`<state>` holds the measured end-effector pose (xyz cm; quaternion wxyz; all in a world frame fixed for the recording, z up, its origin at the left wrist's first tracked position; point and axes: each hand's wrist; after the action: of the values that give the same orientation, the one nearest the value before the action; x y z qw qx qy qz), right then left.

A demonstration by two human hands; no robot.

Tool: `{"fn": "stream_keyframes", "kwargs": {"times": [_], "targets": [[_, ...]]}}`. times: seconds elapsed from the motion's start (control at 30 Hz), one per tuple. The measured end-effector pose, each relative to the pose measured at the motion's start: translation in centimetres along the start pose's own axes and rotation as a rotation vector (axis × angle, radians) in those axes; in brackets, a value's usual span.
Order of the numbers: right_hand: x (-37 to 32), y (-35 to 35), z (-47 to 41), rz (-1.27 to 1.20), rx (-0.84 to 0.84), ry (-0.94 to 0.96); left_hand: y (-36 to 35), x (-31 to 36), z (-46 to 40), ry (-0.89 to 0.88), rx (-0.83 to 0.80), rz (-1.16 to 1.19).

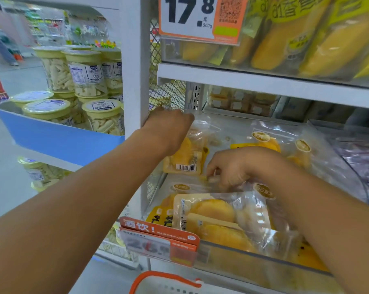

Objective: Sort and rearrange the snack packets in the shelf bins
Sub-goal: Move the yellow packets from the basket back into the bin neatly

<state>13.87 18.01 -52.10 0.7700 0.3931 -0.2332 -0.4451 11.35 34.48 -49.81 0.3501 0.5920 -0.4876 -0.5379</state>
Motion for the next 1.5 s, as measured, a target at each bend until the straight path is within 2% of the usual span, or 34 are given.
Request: {"fn": "stream_keyframes", "kwargs": {"times": [0.1,0.17,0.23,0.33,0.4,0.57,0.7,0.83,0.93,0.97,1.03,1.13,1.2,1.23,1.27,1.37,1.5], "targets": [[0.8,0.5,0.2,-0.109,0.337,0.017,-0.5,0.0,-0.1,-0.003,0.001,0.058],[1.0,1.3,0.8,-0.457,0.421,0.11,-0.7,-0.2,-0.4,-0.014,0.015,0.161],[1.4,1.6,1.4,-0.641,0.387,0.16,-0.8,-0.4,-0.5,-0.018,0.029,0.282],[1.8,1.2,1.4,-0.51,0.28,0.136,-0.7,-0.6,-0.6,-0.022,0.048,0.354],[2.0,1.1,1.6,-0.447,0.28,0.099,-0.7,-0.5,-0.5,-0.018,0.071,0.352],[3.5,2.6,3.3,-0.401,0.442,0.041,-0.8,-0.5,-0.4,0.002,0.1,0.331],[4.2,3.3,4.5,-0.716,0.456,0.229,-0.7,-0.6,-0.8,-0.034,0.081,0.451],[1.5,1.5,1.5,-0.418,0.572,0.241,-0.7,-0.9,-1.6,-0.021,0.089,0.599],[-0.2,-0.7,-1.7,-0.415,0.642,0.292,-0.3,-0.8,-1.4,-0.033,0.056,0.727],[-0.4,-1.1,-2.3,-0.457,0.661,0.305,0.1,-0.7,-1.0,-0.059,0.016,0.779],[-0.8,-1.2,-2.6,-0.709,0.643,0.35,0.7,-0.5,-0.1,-0.102,-0.044,0.822],[-1.5,-0.9,-2.9,-1.083,0.556,0.324,0.7,-0.3,0.5,-0.132,-0.071,0.612],[-1.5,-0.8,-3.0,-1.179,0.502,0.27,0.4,-0.2,0.7,-0.133,-0.072,0.438],[-1.4,-0.8,-2.8,-1.17,0.475,0.234,0.2,-0.2,0.6,-0.121,-0.047,0.351],[-1.1,-0.6,-2.2,-1.056,0.469,0.172,0.3,-0.2,0.7,-0.102,-0.003,0.266],[-0.6,0.4,0.6,-0.423,0.418,-0.021,0.5,-0.1,0.8,-0.018,0.079,0.125],[-2.2,-0.1,1.7,-0.27,0.039,0.171,0.7,0.1,0.8,0.017,0.143,0.121]]}}
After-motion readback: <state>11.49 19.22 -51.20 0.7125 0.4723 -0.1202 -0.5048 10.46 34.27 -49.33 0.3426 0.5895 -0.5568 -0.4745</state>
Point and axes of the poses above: each hand's wrist, its own z-axis away from the middle knuckle, its own y-axis out of the back of the hand, x = y × z, and after that the axes turned 6 degrees about -x, right-handed
